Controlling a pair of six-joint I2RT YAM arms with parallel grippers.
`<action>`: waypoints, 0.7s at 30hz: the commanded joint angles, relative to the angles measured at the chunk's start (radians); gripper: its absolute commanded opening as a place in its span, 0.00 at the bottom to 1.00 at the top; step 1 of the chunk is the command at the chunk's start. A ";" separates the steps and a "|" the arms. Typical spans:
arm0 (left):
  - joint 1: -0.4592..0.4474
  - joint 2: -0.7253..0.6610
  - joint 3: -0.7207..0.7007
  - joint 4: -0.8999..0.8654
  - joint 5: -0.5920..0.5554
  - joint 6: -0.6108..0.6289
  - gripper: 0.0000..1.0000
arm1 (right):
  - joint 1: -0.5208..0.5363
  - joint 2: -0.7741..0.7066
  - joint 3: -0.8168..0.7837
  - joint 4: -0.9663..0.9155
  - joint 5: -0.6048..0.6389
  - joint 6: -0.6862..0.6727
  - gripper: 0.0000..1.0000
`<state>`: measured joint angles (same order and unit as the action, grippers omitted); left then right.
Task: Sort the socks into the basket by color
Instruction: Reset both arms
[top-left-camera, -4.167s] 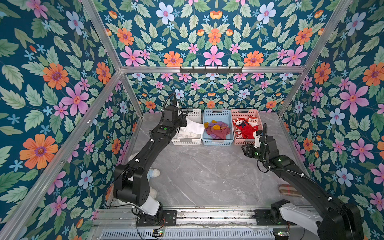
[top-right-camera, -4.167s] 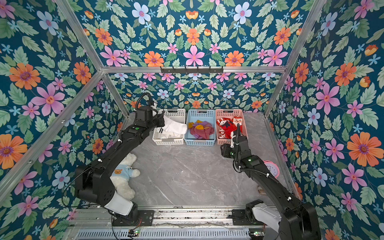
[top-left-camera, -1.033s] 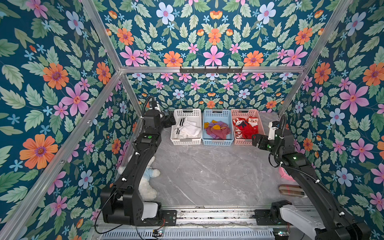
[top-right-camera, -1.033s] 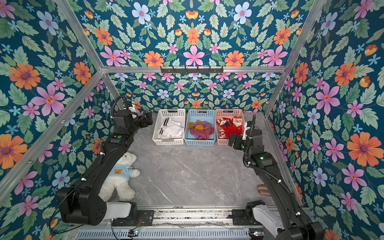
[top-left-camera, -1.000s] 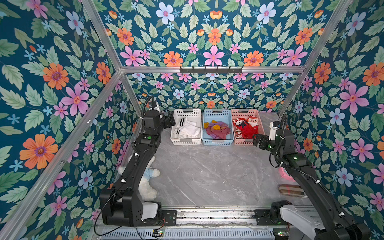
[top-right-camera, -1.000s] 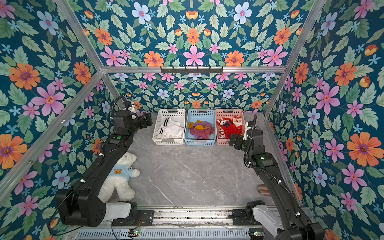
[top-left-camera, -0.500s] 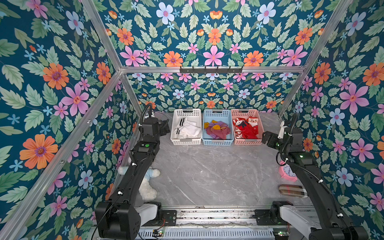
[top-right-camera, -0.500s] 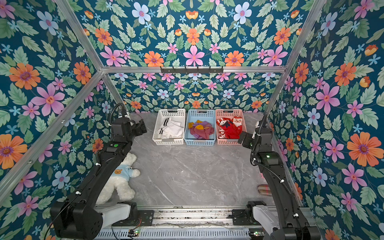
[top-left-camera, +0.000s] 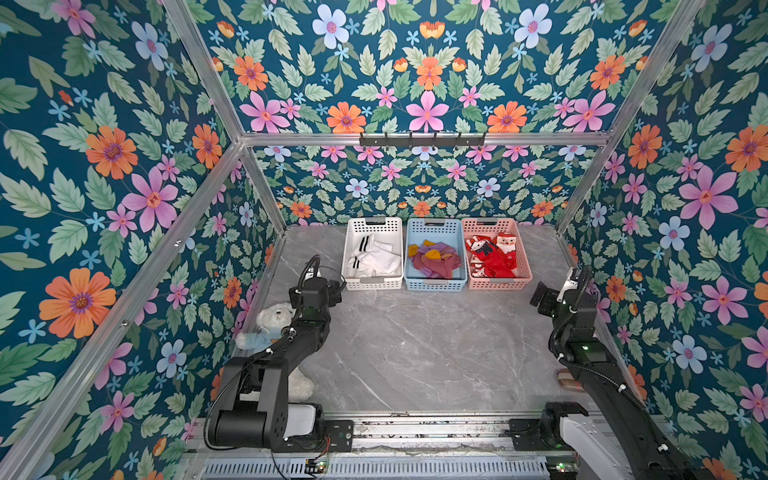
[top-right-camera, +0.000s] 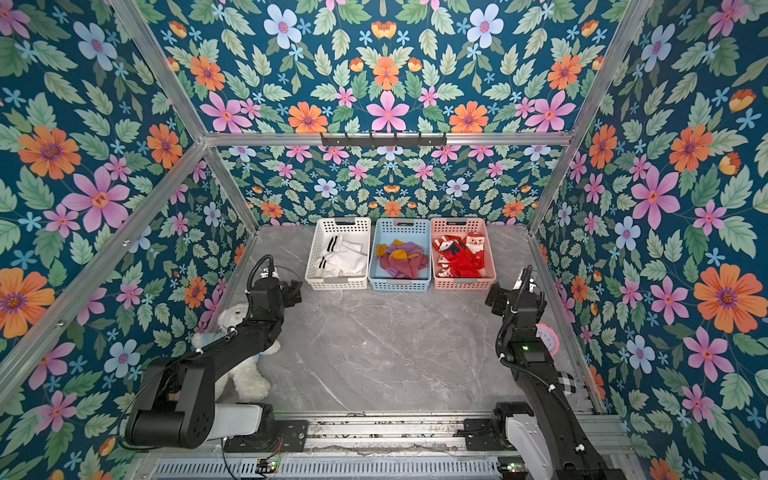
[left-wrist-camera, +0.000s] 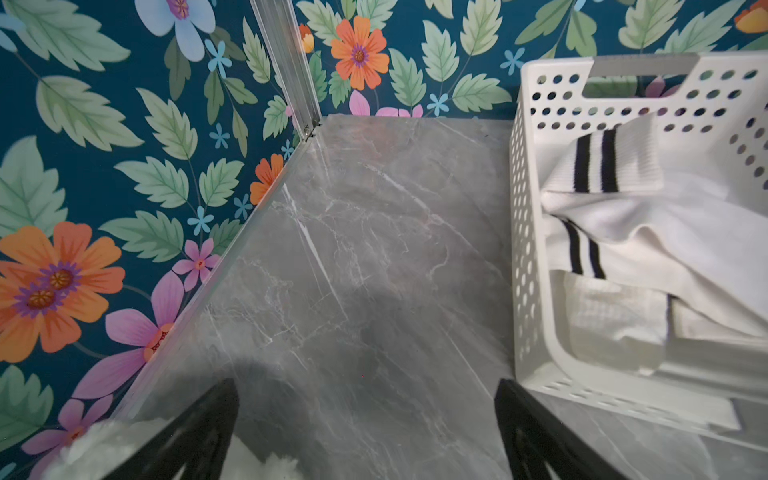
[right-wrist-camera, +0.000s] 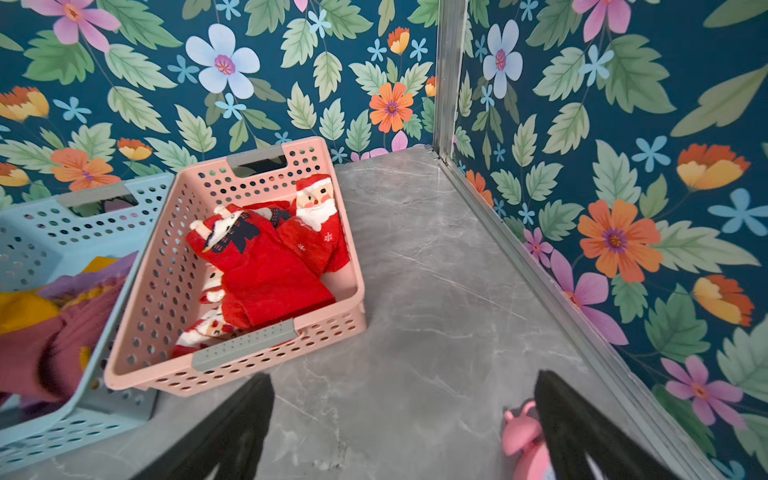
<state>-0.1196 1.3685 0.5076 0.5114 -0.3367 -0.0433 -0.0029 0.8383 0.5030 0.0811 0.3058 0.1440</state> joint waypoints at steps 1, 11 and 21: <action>0.004 0.044 -0.068 0.292 -0.001 0.023 0.99 | -0.022 0.014 -0.006 0.108 -0.022 -0.039 0.99; 0.019 0.198 -0.241 0.754 0.059 0.076 0.99 | -0.064 0.086 -0.054 0.198 -0.102 -0.004 0.99; 0.055 0.231 -0.262 0.783 0.171 0.061 0.99 | -0.068 0.279 -0.140 0.461 -0.206 0.035 0.99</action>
<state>-0.0666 1.6051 0.2417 1.2015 -0.1993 0.0063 -0.0711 1.0824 0.3801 0.4026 0.1371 0.1585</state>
